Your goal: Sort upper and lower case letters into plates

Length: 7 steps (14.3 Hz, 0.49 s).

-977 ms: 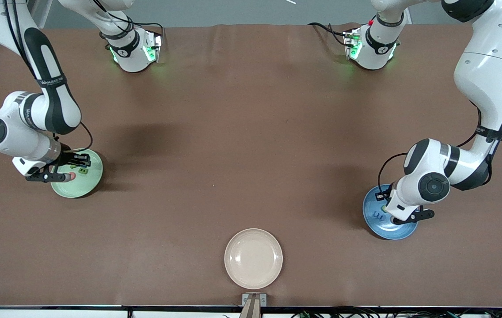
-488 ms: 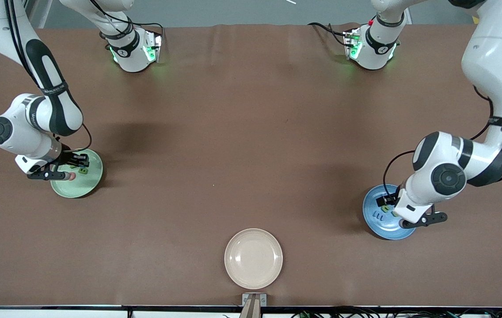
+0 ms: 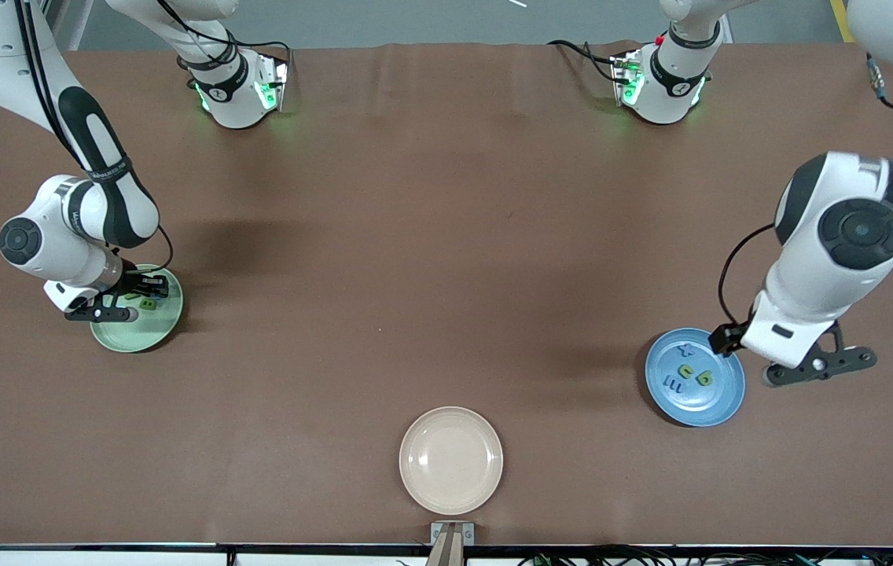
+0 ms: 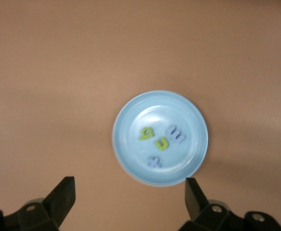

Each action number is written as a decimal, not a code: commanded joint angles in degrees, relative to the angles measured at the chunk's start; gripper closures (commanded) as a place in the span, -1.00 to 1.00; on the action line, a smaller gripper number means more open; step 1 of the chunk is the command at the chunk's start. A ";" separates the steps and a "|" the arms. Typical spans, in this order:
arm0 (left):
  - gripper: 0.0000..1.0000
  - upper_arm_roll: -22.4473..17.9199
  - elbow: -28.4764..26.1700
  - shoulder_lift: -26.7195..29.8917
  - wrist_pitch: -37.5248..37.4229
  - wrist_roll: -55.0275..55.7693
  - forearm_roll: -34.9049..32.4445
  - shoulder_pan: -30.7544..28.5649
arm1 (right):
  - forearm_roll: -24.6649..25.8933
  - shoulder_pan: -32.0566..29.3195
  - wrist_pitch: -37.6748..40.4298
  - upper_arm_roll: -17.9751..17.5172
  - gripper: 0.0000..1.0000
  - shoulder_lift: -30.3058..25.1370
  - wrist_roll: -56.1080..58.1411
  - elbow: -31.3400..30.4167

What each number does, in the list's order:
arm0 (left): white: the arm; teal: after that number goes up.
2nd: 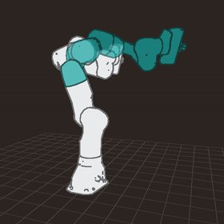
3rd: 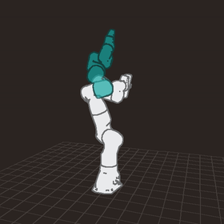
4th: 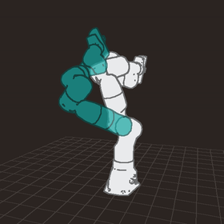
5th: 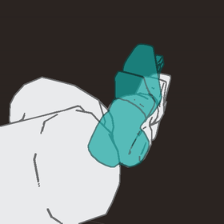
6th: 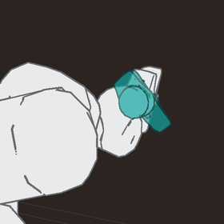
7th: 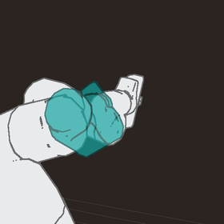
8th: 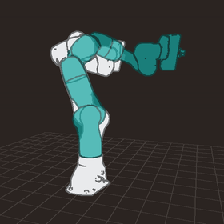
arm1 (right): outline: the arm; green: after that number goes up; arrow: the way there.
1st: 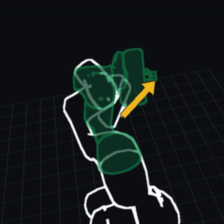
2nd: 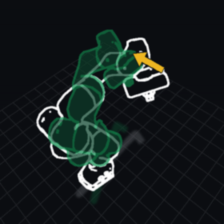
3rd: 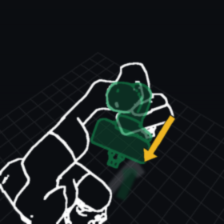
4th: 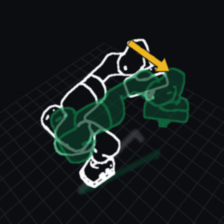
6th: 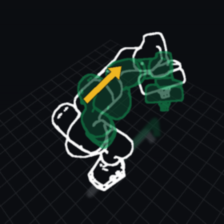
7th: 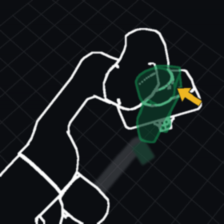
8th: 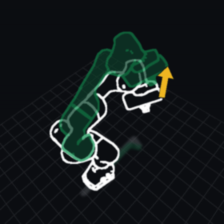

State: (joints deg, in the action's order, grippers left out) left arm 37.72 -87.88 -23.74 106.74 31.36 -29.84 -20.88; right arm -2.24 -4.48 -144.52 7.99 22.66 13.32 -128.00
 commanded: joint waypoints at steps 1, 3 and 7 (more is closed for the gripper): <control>-1.00 0.51 5.15 2.29 -8.54 -7.34 4.43 -0.39 | 0.13 -0.89 6.58 -1.14 -1.00 -4.27 -0.22 1.42; -0.99 0.60 7.88 4.22 -13.30 -10.35 8.20 -0.48 | 0.13 -0.19 16.85 -1.22 -1.00 -9.18 -0.40 5.10; -1.00 -4.03 7.90 11.51 -15.25 -11.85 16.29 1.70 | 0.22 0.61 38.29 -1.22 -1.00 -17.81 -0.40 17.04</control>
State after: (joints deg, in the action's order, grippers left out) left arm 37.03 -79.18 -16.87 92.88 21.56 -17.06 -20.68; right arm -2.24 -4.10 -113.98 7.09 9.44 13.27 -114.77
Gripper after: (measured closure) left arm 0.000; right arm 0.000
